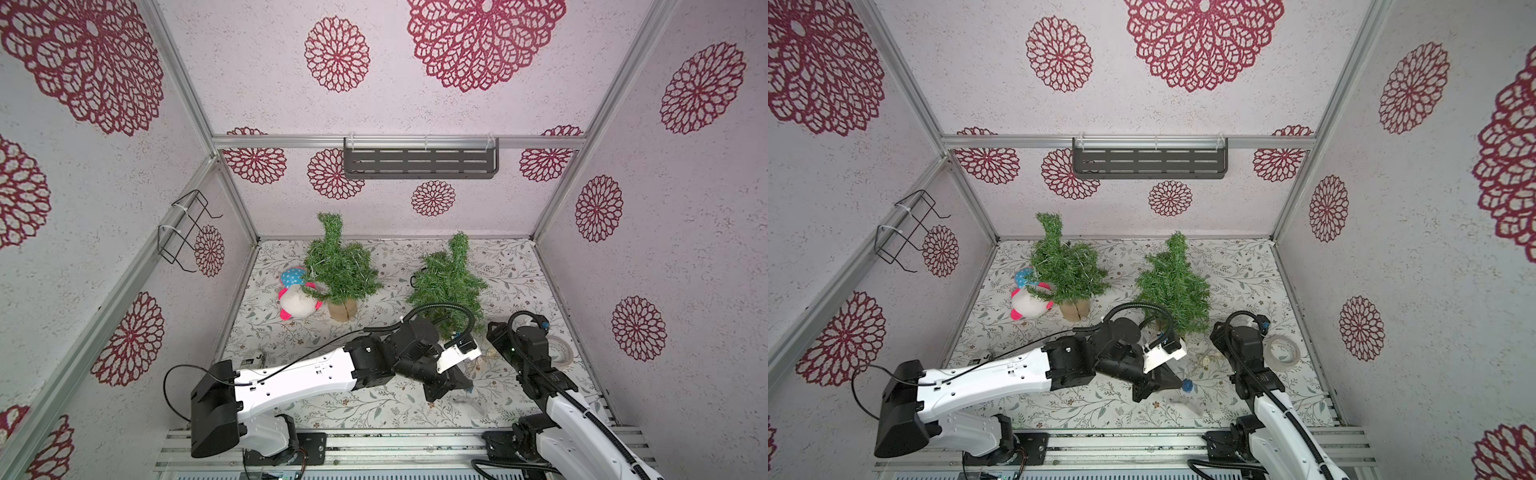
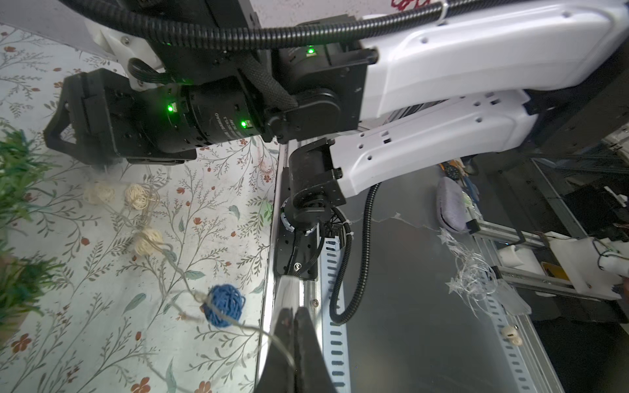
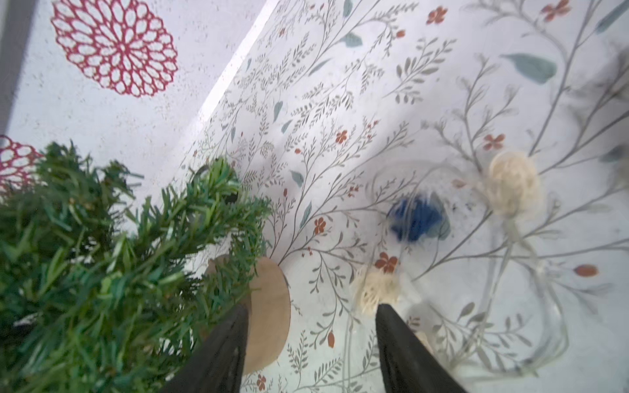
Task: Wrap string light around the christmas tree
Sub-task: Pick up the light string from the center of the board.
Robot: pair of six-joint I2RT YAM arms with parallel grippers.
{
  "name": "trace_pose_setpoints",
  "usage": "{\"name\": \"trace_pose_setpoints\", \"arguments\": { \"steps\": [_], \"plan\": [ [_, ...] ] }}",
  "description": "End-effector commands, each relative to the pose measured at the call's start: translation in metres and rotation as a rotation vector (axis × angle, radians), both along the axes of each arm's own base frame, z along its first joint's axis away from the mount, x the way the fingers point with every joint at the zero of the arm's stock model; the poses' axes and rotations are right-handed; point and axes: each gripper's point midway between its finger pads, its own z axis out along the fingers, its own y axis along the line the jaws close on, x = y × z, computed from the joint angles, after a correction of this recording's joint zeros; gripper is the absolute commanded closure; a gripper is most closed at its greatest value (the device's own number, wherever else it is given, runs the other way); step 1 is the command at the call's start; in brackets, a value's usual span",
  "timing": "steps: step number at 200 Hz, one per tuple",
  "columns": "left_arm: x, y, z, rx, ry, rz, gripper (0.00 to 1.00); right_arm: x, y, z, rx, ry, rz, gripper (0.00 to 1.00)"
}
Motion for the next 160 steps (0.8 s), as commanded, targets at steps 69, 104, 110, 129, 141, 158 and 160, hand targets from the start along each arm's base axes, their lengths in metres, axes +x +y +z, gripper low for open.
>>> {"name": "trace_pose_setpoints", "arguments": {
  "steps": [69, 104, 110, 129, 141, 158, 160],
  "plan": [
    [0.048, 0.025, 0.016, 0.103, -0.155, 0.176, 1.0, -0.07, 0.025, 0.001, -0.004, 0.169, 0.208, 0.39],
    [0.048, 0.026, 0.034, 0.068, -0.177, 0.174, 1.0, -0.075, 0.043, -0.006, 0.166, 0.155, 0.19, 0.41],
    [0.048, 0.027, 0.036, 0.067, -0.18, 0.172, 1.0, -0.073, 0.043, -0.008, 0.176, 0.151, 0.178, 0.42],
    [0.048, 0.027, 0.041, 0.059, -0.185, 0.167, 1.0, -0.065, 0.054, -0.016, 0.256, 0.133, 0.177, 0.42],
    [0.048, 0.027, 0.045, 0.058, -0.194, 0.166, 1.0, -0.062, 0.063, -0.026, 0.302, 0.147, 0.183, 0.42],
    [0.051, 0.029, 0.053, 0.066, -0.218, 0.173, 1.0, -0.062, 0.07, -0.042, 0.299, 0.185, 0.177, 0.41],
    [0.051, 0.029, 0.054, 0.064, -0.22, 0.175, 1.0, -0.062, 0.071, -0.042, 0.301, 0.186, 0.179, 0.41]
  ]
}}
